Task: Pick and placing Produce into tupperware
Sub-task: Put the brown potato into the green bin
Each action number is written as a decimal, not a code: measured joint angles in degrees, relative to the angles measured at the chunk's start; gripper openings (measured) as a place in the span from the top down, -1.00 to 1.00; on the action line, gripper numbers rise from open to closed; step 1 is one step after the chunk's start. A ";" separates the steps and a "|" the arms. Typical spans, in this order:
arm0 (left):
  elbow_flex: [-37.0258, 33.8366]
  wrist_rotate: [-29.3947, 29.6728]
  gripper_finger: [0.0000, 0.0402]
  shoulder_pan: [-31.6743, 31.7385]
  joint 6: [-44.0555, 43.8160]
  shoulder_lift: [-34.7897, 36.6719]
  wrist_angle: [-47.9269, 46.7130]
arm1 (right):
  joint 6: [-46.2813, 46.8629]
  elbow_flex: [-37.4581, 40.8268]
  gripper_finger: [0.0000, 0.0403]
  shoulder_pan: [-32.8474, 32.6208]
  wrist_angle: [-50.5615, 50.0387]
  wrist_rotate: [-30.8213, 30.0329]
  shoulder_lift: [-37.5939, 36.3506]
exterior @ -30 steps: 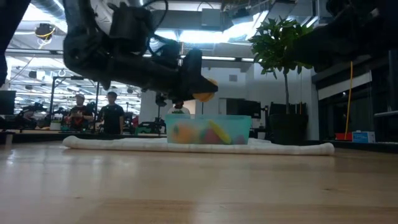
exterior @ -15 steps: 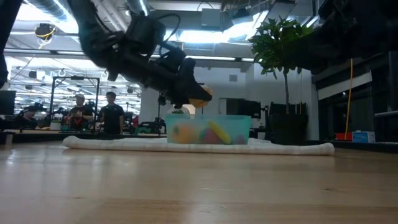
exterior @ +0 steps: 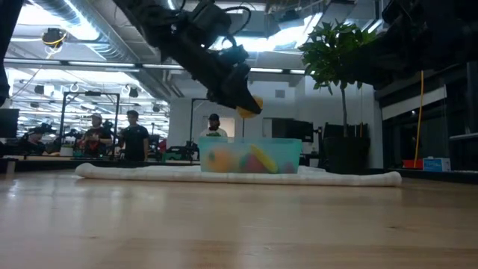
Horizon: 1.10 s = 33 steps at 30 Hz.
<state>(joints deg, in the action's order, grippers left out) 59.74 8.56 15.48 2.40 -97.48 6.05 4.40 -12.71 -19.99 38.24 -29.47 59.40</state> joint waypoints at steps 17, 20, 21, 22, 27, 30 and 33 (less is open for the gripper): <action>3.88 -4.17 0.22 4.05 0.91 -0.47 -6.08 | -0.59 0.00 -0.11 0.00 -1.49 0.02 0.00; 3.88 -4.17 0.22 4.72 0.83 -0.47 -6.04 | -0.59 0.00 -0.11 0.00 -1.49 0.02 0.00; 3.88 -4.19 0.22 4.96 0.83 -0.47 -6.04 | -0.59 0.00 -0.11 0.00 -1.49 0.02 0.00; 3.88 -4.31 0.22 5.19 0.83 -0.48 -6.04 | -0.59 0.00 -0.11 0.00 -1.49 0.02 0.00; 3.88 -5.51 0.22 6.16 0.83 -0.50 -6.02 | -0.61 0.00 -0.11 0.00 -1.49 0.02 0.00; 3.90 -5.66 0.22 6.53 0.85 -1.25 -5.51 | -0.61 0.00 -0.11 0.00 -1.46 0.04 0.00; 4.23 -7.16 0.22 7.12 1.18 -2.38 -4.75 | -0.61 0.00 -0.11 0.00 -1.53 0.02 0.00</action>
<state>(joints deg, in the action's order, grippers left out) 63.97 1.40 22.60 3.57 -99.86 1.30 3.79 -12.71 -19.99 36.71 -29.45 59.40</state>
